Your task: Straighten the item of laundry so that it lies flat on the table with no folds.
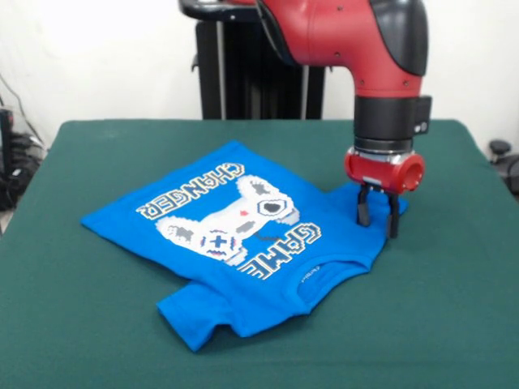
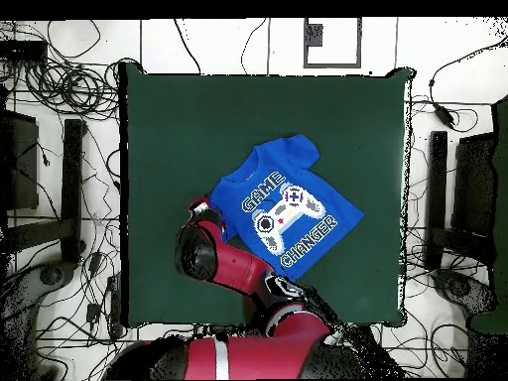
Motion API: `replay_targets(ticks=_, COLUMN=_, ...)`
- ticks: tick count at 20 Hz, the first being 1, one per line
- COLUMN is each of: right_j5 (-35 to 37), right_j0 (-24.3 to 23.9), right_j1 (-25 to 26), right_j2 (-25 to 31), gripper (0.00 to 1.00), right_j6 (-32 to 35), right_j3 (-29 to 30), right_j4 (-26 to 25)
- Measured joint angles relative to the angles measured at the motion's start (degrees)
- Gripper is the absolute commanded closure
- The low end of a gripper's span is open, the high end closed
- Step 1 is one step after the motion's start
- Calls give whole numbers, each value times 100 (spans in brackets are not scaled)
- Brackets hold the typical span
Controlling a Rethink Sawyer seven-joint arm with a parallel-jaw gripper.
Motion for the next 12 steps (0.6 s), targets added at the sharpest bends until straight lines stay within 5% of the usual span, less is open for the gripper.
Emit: replay_targets(ticks=12, right_j5=-4, right_j0=154, right_j1=-47, right_j2=-71, gripper=0, right_j6=1, right_j3=-2, right_j4=145)
